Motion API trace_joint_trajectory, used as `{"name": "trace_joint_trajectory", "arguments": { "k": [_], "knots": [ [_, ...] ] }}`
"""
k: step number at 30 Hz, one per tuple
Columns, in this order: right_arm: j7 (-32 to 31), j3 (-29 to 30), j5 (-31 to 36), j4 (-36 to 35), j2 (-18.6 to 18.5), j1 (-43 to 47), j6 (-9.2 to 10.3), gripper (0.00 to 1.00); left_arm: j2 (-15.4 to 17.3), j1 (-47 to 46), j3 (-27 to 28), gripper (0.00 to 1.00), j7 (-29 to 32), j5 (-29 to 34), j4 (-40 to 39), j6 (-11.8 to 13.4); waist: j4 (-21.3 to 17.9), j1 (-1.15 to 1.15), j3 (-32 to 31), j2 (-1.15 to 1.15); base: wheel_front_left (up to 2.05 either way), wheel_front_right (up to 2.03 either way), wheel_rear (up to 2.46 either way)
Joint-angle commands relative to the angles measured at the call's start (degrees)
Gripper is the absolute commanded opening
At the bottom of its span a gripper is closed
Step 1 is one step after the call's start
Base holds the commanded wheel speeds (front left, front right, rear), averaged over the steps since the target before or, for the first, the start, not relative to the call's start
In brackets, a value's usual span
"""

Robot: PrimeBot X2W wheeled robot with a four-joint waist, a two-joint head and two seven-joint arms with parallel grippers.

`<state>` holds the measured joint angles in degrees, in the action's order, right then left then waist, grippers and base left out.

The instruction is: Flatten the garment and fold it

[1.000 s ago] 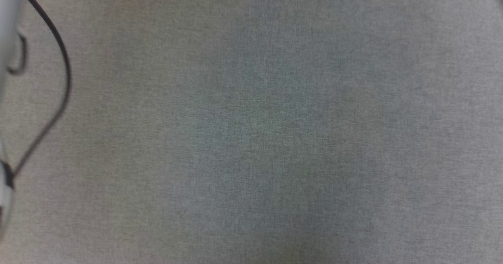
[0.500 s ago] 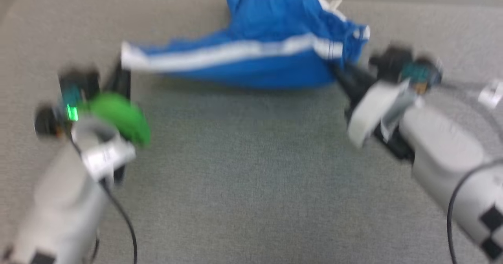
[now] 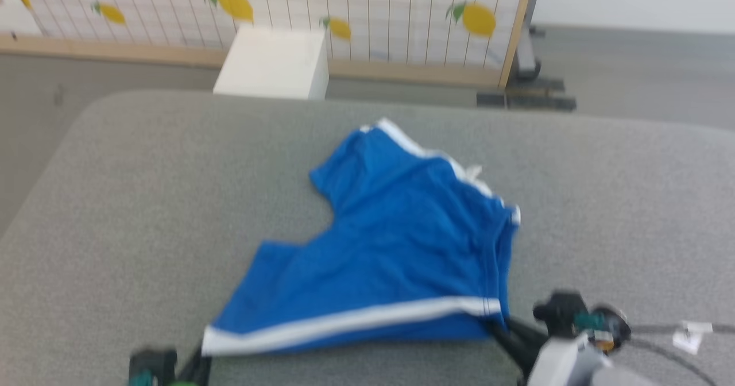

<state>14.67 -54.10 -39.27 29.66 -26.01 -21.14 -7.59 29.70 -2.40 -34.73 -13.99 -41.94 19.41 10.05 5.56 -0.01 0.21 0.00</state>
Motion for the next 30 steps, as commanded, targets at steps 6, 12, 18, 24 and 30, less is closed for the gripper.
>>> {"name": "trace_joint_trajectory", "arguments": {
  "k": [6,12,18,24,30],
  "knots": [
    [-2.2,1.6,-0.3,-4.5,-2.4,10.0,0.10,0.00,2.8,10.4,-1.6,0.00,1.3,-0.9,-2.3,3.0,-1.1,0.01,-8.5,0.00,0.00,0.00,0.00],
    [-4.0,6.5,2.3,-8.4,-3.6,16.5,0.10,0.00,4.2,11.6,-2.2,0.00,1.7,0.4,-4.6,4.9,-0.7,0.01,-7.8,0.00,0.00,0.00,0.00],
    [-6.0,13.4,5.3,-12.8,-1.7,17.1,0.10,0.00,5.5,3.2,-2.3,0.00,2.7,4.1,-6.1,4.4,-1.0,0.01,-5.4,0.00,0.00,0.00,0.00],
    [-7.6,19.5,7.8,-17.3,0.8,15.8,0.10,0.00,5.2,-9.2,-3.3,0.00,5.3,7.7,-5.5,1.3,-2.8,0.01,-1.1,0.00,0.00,0.00,0.00],
    [-8.9,23.5,10.3,-20.3,3.1,13.1,0.10,0.00,4.2,-23.7,-4.1,0.00,7.3,11.1,-0.6,-3.3,-6.2,0.01,5.4,0.00,0.00,0.00,0.00]
  ]
}}
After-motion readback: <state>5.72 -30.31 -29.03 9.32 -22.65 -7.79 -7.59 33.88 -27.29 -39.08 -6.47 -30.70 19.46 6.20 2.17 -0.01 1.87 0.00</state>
